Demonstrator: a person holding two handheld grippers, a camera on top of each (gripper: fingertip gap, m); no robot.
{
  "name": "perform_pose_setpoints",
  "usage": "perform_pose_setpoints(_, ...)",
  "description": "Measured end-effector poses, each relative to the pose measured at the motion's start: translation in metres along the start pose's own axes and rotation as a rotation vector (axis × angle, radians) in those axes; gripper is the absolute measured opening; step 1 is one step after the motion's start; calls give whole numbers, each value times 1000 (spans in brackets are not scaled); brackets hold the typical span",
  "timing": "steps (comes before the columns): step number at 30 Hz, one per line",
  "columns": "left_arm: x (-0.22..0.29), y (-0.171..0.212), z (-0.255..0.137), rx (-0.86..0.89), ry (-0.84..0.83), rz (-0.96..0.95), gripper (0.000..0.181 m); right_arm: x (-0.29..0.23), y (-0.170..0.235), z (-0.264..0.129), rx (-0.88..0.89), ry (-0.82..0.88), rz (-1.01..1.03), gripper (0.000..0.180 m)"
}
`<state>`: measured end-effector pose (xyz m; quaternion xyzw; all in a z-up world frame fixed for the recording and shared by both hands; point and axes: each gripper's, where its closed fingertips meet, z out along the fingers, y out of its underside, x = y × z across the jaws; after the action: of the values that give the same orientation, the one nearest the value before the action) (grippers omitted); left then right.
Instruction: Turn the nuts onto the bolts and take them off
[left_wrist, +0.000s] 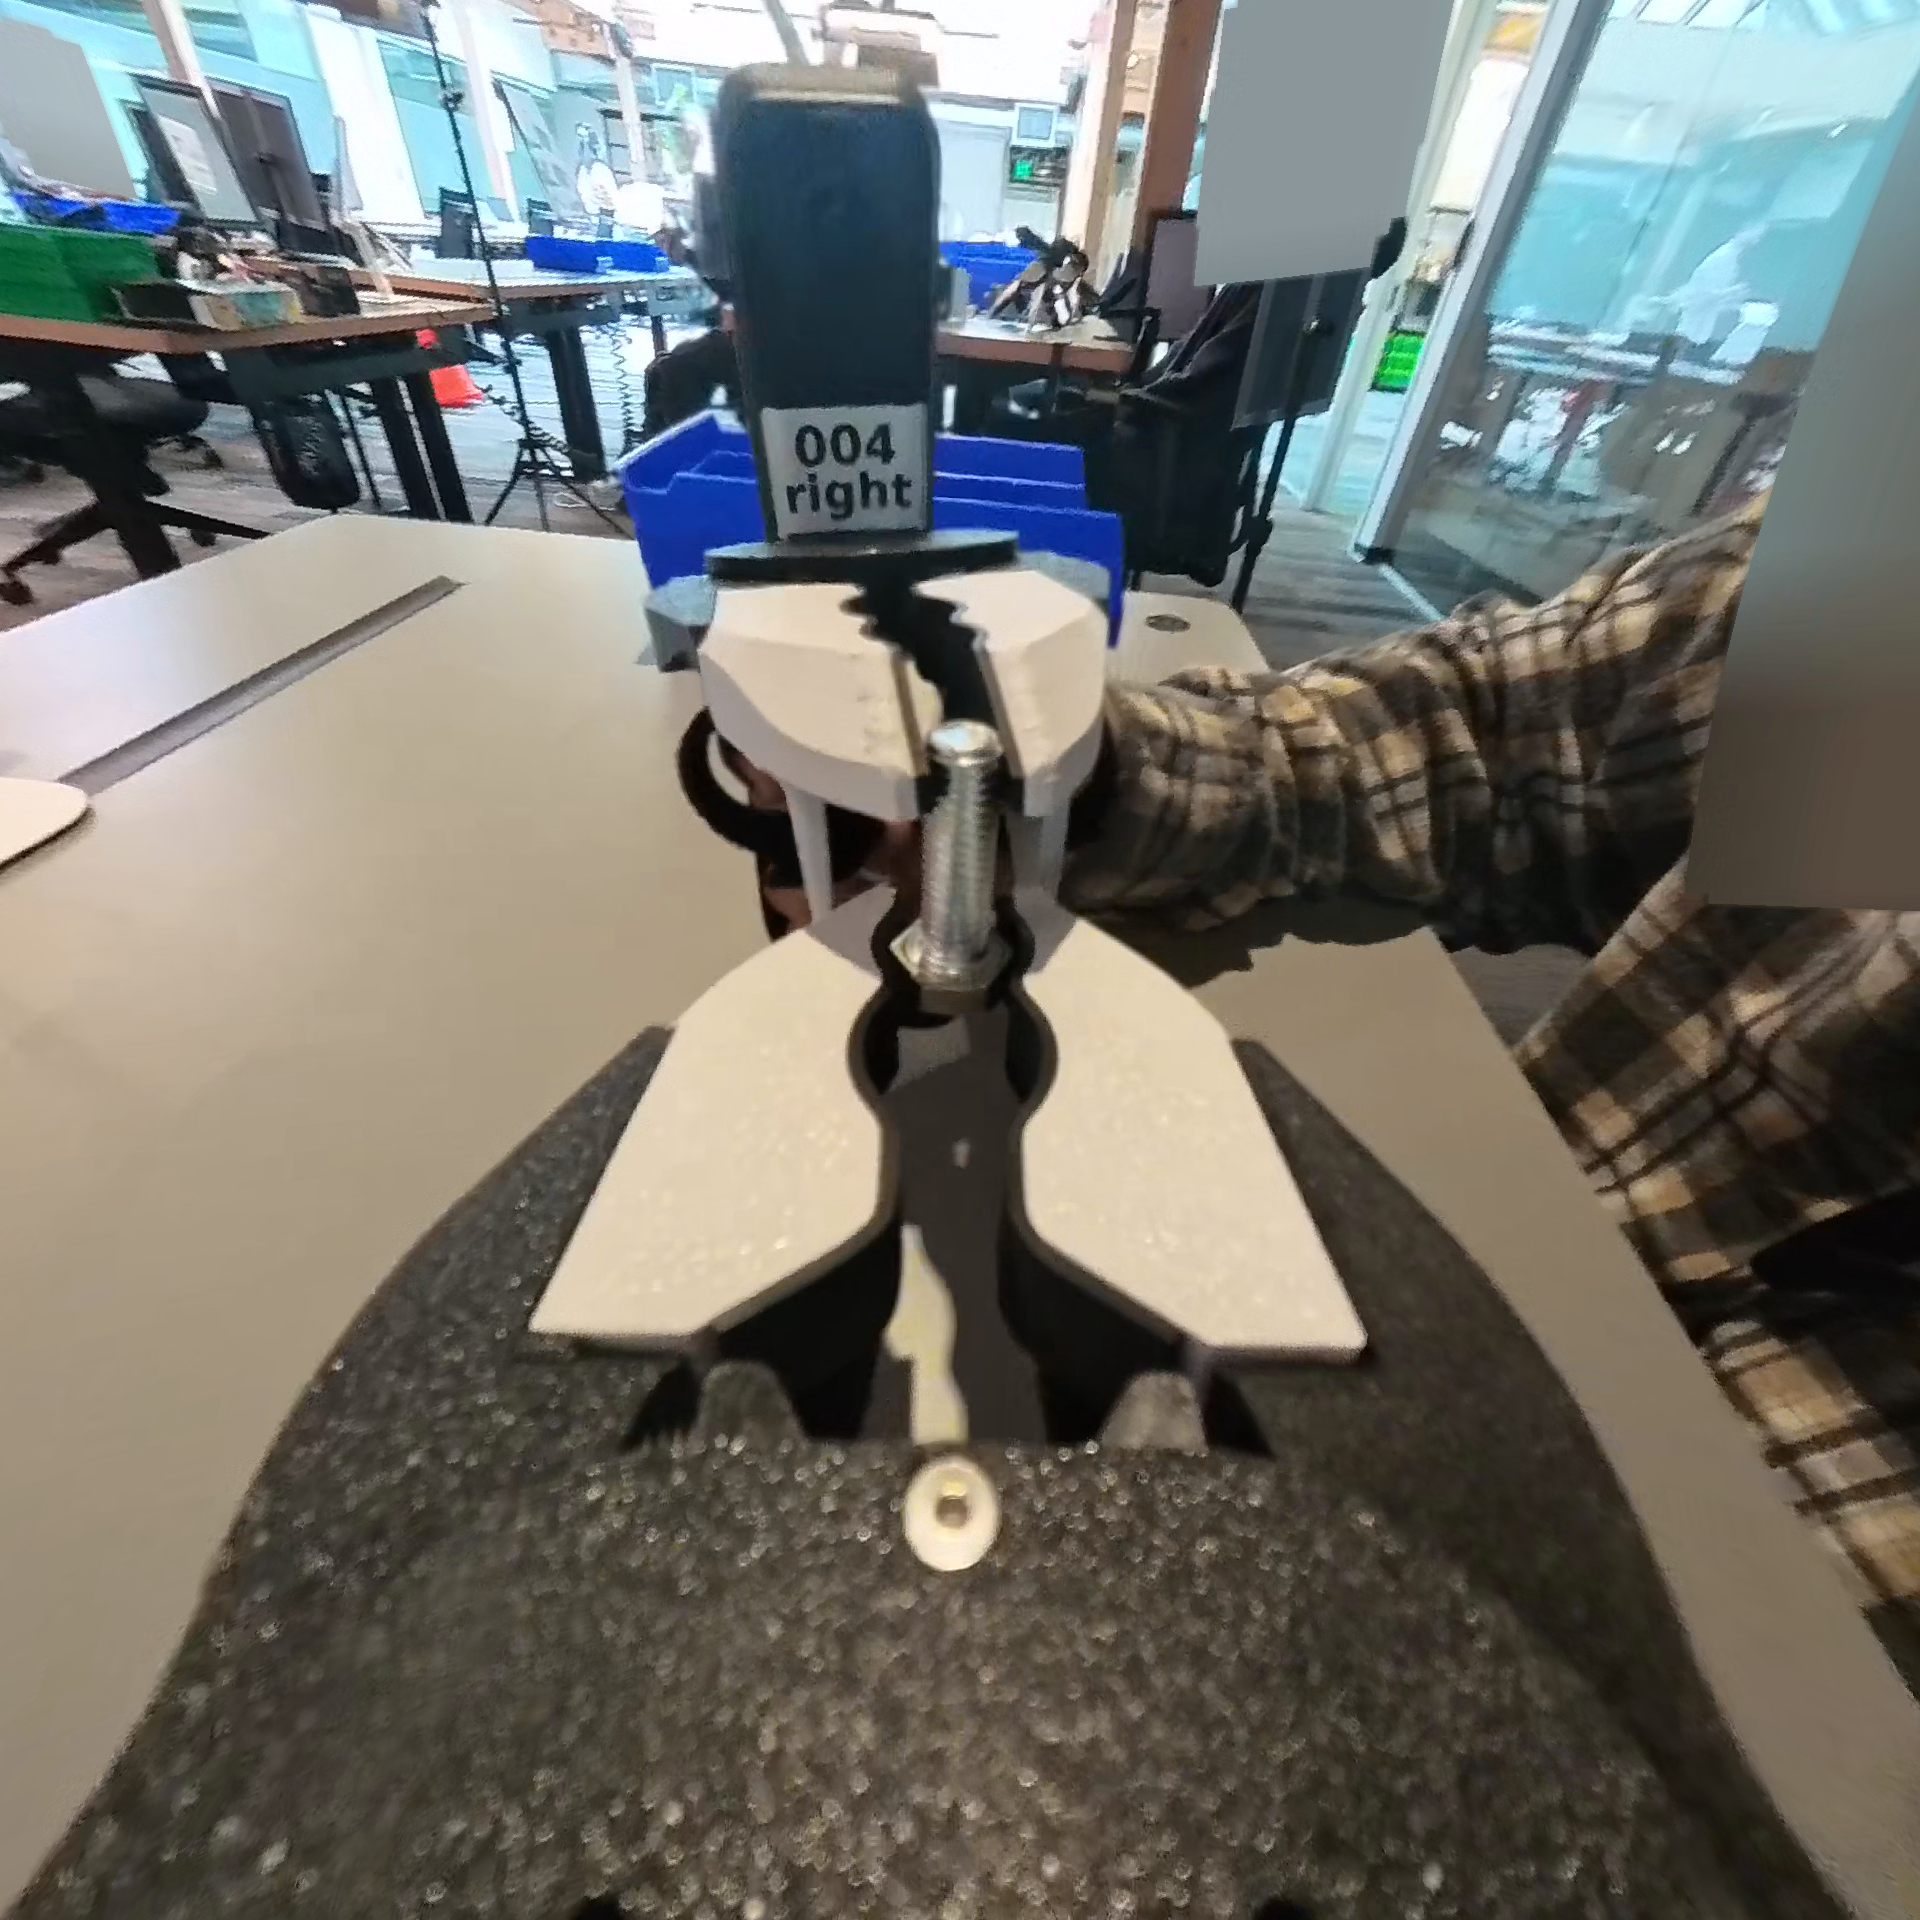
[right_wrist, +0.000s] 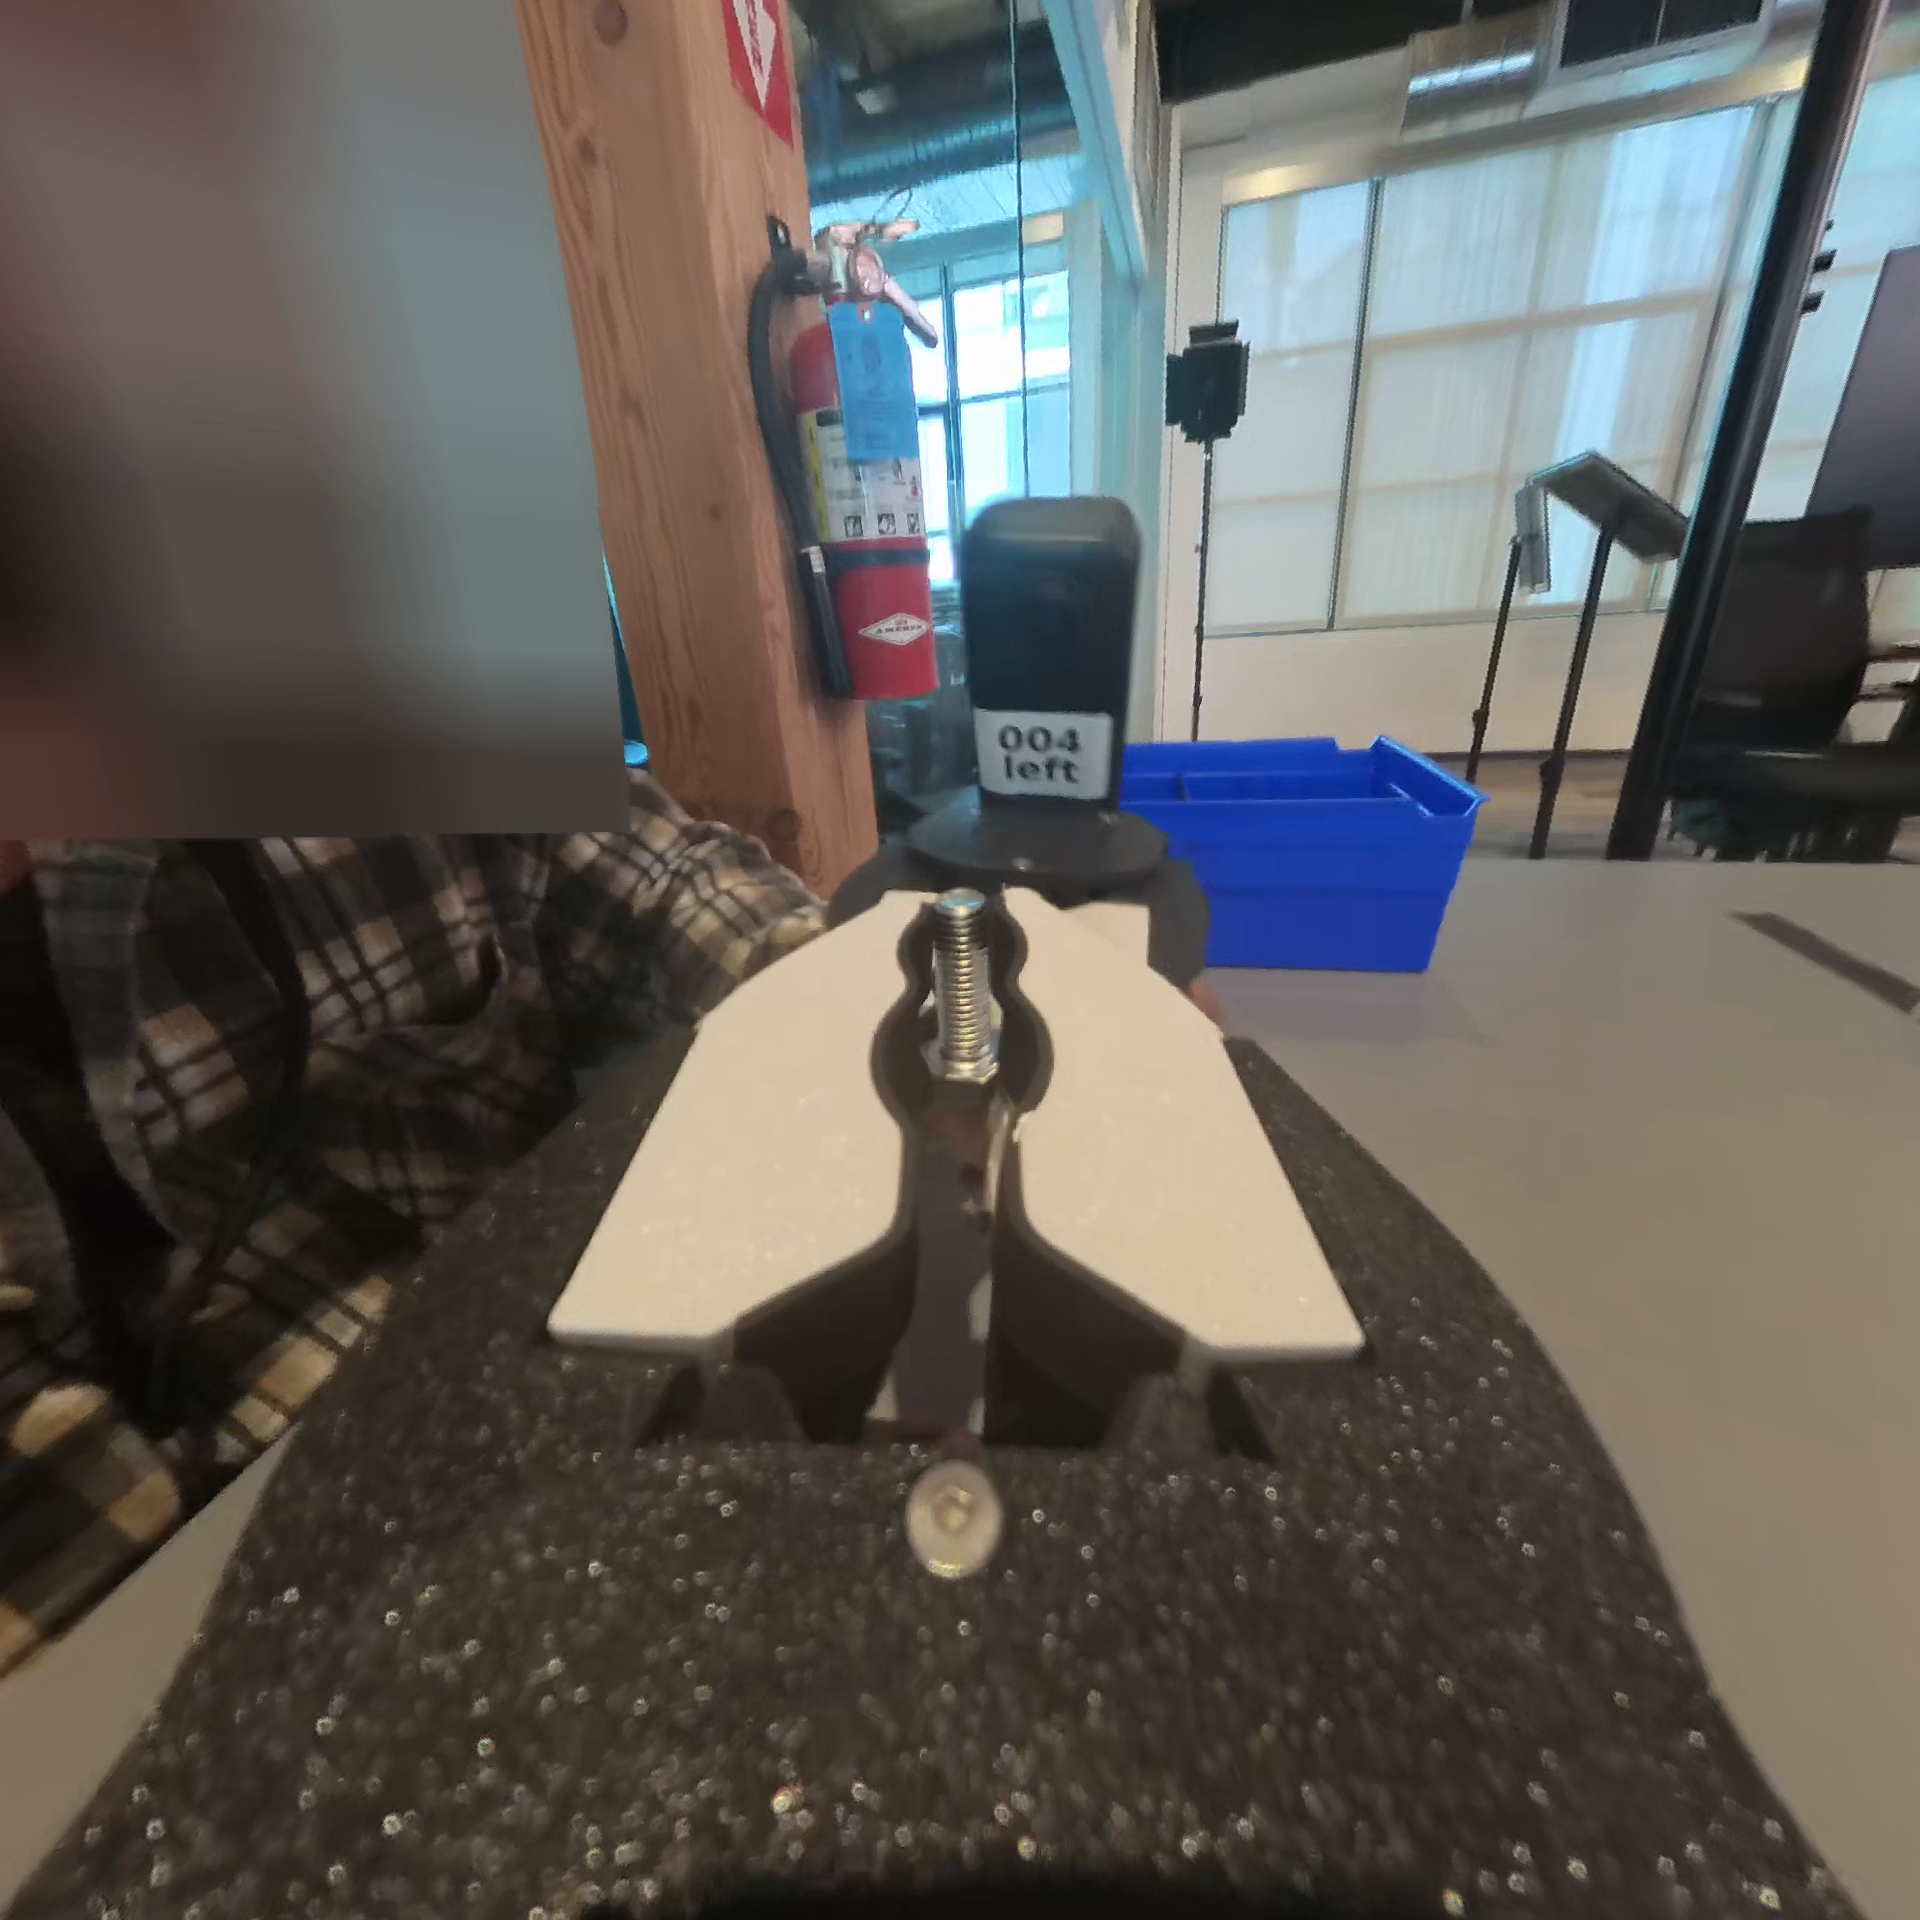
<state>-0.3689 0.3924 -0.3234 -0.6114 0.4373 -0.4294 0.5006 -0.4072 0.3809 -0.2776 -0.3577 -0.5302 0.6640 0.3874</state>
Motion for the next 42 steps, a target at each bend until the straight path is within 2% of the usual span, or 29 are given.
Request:
perform_pose_setpoints(6, -8, 7, 0, -42, -46, -5, 15, 6, 7, -6, -71, 22, 34, 9)
perform_pose_setpoints(9, -11, 6, -1, -29, -58, -19, 15, 16, 7, -9, -117, 95, 25, 23)
perform_pose_setpoints(14, -17, 3, -6, 8, -67, -76, 15, 22, 0, -14, -180, 218, -2, 27)
perform_pose_setpoints(19, -17, 10, -1, -30, -62, -95, 15, 23, 14, -5, -315, 320, -59, 21)
perform_pose_setpoints(21, -16, 10, 0, -33, -64, -89, 15, 21, 16, -3, -342, 326, -79, 10)
perform_pose_setpoints(26, -13, 8, -1, -17, -46, -60, 16, 17, 14, 0, -347, 321, -46, 9)
perform_pose_setpoints(33, -11, 8, -1, -3, -11, -86, 25, 18, 16, 3, -214, 268, 67, 9)
perform_pose_setpoints(42, -13, 4, -4, 25, -17, -88, 16, 18, 8, 2, -163, 271, -26, 8)
